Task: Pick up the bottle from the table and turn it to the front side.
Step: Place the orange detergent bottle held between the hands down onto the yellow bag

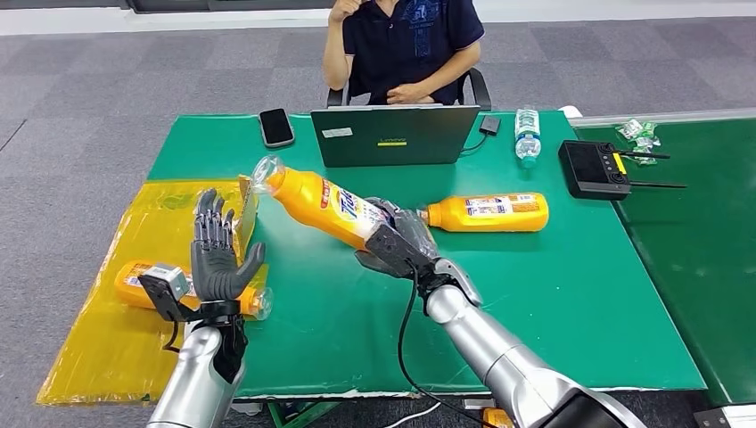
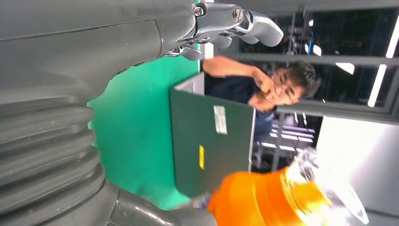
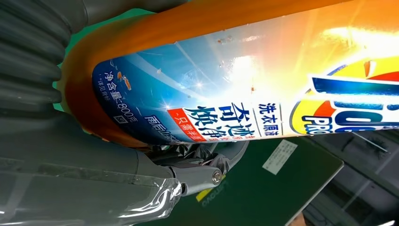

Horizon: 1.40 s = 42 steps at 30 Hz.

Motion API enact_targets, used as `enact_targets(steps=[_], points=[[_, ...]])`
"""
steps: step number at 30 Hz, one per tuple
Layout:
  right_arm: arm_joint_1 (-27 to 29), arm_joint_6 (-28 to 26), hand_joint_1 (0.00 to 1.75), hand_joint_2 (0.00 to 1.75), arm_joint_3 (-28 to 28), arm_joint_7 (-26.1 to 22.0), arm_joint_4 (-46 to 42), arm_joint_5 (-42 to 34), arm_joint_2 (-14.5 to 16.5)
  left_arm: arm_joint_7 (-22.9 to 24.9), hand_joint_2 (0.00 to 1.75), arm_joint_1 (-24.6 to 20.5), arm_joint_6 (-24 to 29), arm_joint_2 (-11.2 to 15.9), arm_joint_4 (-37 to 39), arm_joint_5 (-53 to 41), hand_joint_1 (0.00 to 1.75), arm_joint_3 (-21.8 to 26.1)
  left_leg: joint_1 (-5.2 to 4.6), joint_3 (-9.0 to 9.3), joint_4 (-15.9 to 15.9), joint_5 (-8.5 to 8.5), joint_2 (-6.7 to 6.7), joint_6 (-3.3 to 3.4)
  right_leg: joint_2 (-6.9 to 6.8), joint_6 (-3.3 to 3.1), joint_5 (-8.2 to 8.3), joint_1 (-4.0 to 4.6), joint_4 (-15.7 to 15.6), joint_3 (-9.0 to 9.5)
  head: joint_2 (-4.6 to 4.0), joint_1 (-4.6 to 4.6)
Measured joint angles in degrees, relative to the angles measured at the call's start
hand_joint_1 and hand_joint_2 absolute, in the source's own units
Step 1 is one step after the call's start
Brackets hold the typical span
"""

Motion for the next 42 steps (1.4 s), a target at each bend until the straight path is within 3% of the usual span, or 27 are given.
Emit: enact_targets(steps=[42], points=[[1.7, 1.0, 1.75, 1.75, -1.8, -0.5, 4.1, -2.0, 5.3, 0.0, 1.75, -3.2, -3.9, -5.0, 9.2, 3.4, 0.00, 0.0, 0.00, -0.02, 0.0, 0.00, 0.00, 0.00, 0.01, 0.00, 0.00, 0.00, 0.0, -0.03, 0.00, 0.00]])
